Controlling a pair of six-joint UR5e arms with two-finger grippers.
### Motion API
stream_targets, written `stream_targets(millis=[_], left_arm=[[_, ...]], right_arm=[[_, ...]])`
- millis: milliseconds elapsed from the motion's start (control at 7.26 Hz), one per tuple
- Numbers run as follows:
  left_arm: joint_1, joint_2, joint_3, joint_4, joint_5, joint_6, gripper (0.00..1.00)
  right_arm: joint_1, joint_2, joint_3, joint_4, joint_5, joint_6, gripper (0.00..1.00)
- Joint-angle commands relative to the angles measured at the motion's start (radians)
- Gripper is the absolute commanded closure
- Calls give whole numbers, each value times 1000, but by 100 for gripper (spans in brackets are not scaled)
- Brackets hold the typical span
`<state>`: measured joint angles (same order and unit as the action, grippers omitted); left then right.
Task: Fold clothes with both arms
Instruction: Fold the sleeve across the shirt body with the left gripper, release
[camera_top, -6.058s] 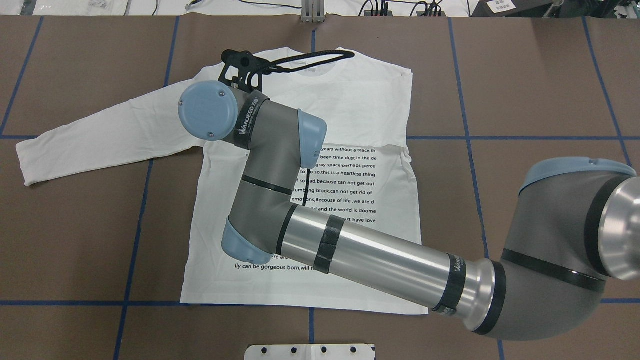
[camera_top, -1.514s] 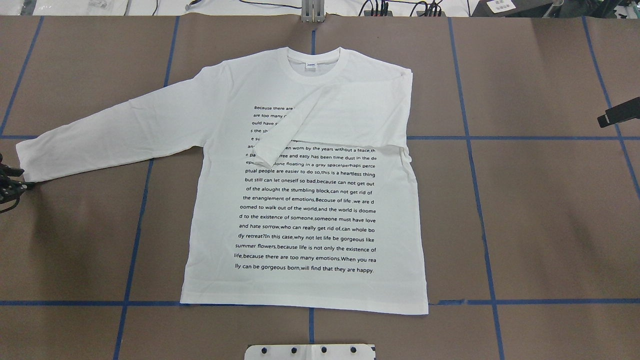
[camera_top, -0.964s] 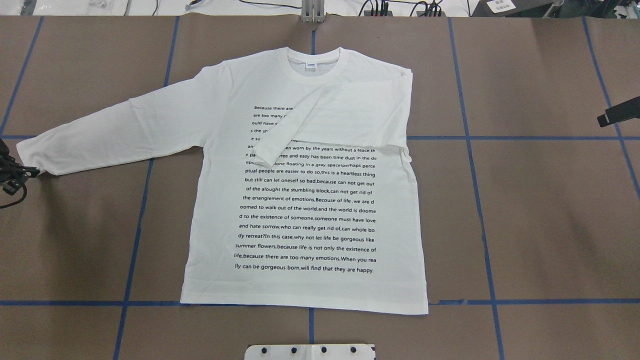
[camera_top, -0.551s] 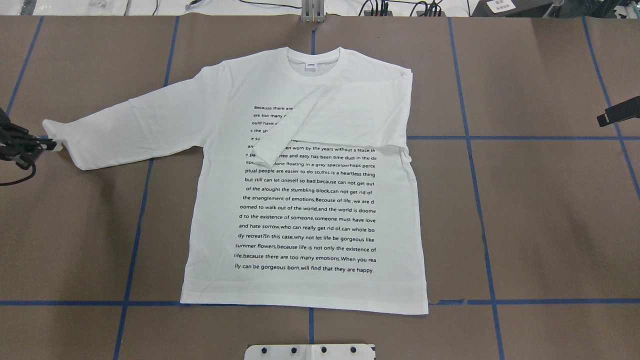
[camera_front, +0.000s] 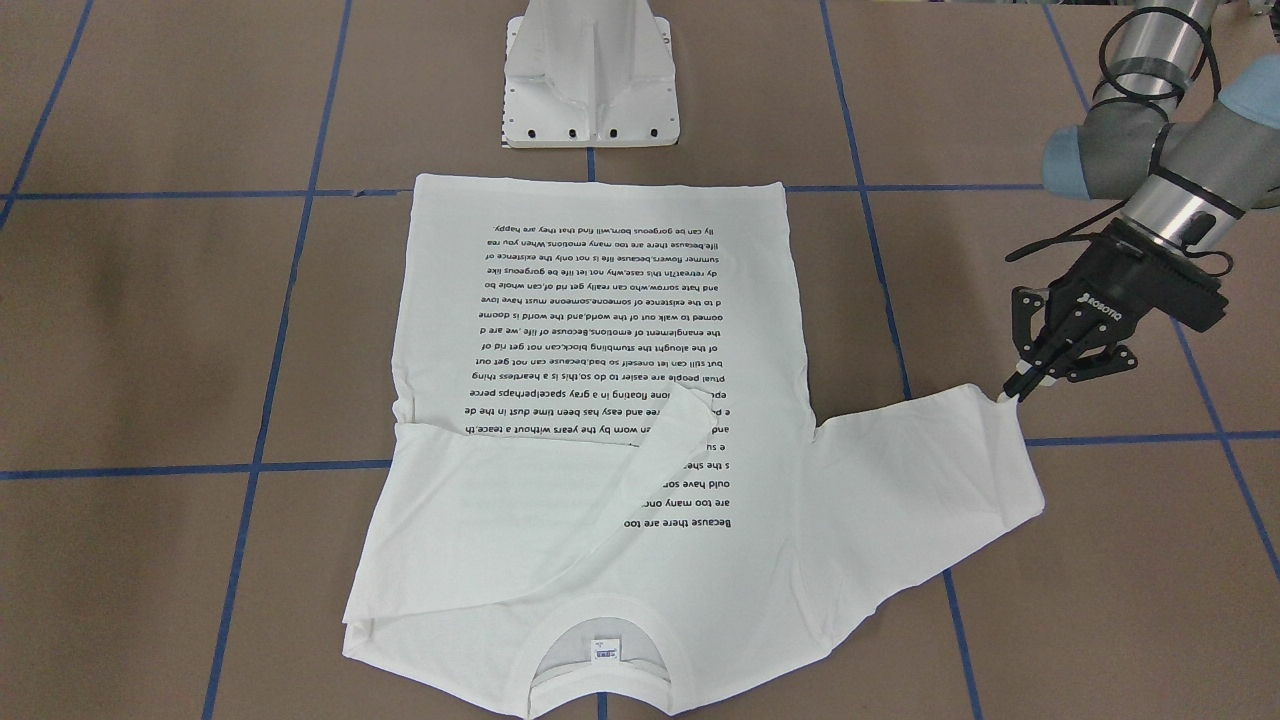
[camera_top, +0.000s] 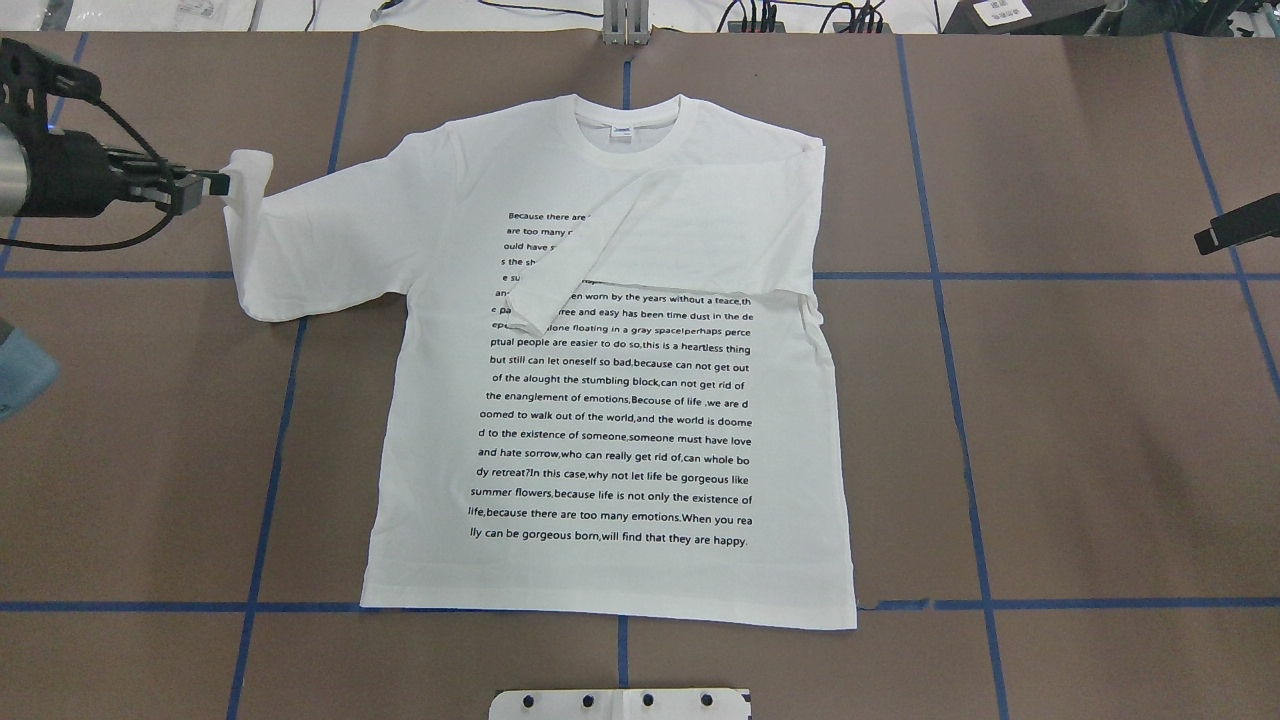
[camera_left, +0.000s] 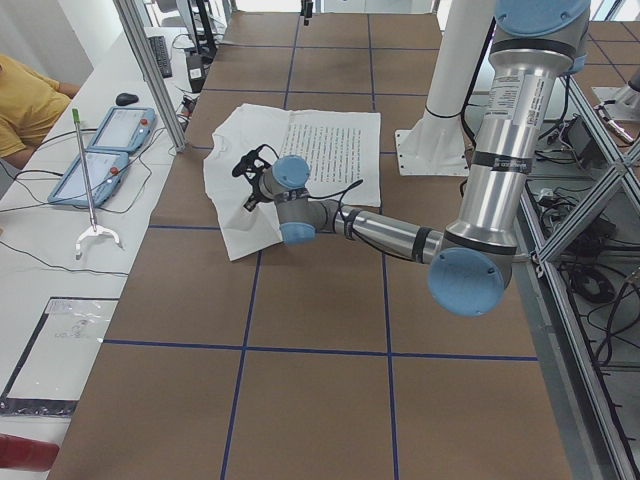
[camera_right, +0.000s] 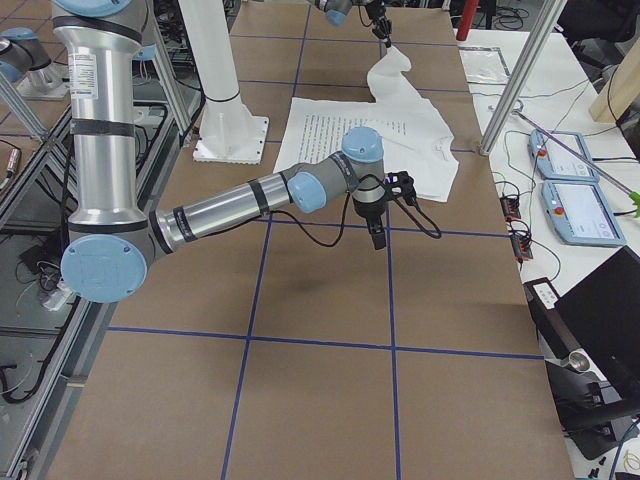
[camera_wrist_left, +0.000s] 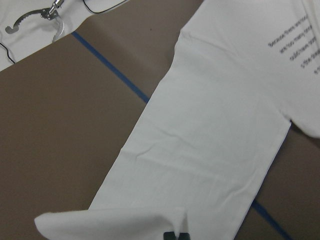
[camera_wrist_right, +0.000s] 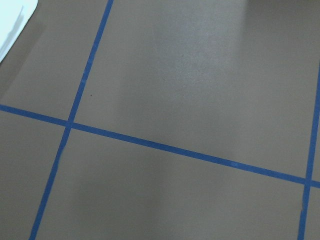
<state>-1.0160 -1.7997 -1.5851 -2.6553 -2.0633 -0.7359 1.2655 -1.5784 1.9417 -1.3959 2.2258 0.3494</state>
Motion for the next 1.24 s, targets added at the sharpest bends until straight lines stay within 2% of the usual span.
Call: stream_targets(millis=[0, 275, 551, 964, 1101], left_arm=[[113, -206, 16, 90, 20, -269, 100], [248, -404, 43, 211, 180, -449, 100], [307, -535, 129, 213, 222, -531, 100], [469, -566, 145, 210, 349, -525, 100], [487, -572, 157, 212, 359, -525, 100]], right_arm=[[0, 0, -4, 0, 0, 2, 0], [0, 0, -4, 0, -2, 2, 0], [0, 0, -3, 0, -2, 3, 0], [3, -2, -4, 0, -2, 3, 0], [5, -2, -3, 0, -2, 3, 0]])
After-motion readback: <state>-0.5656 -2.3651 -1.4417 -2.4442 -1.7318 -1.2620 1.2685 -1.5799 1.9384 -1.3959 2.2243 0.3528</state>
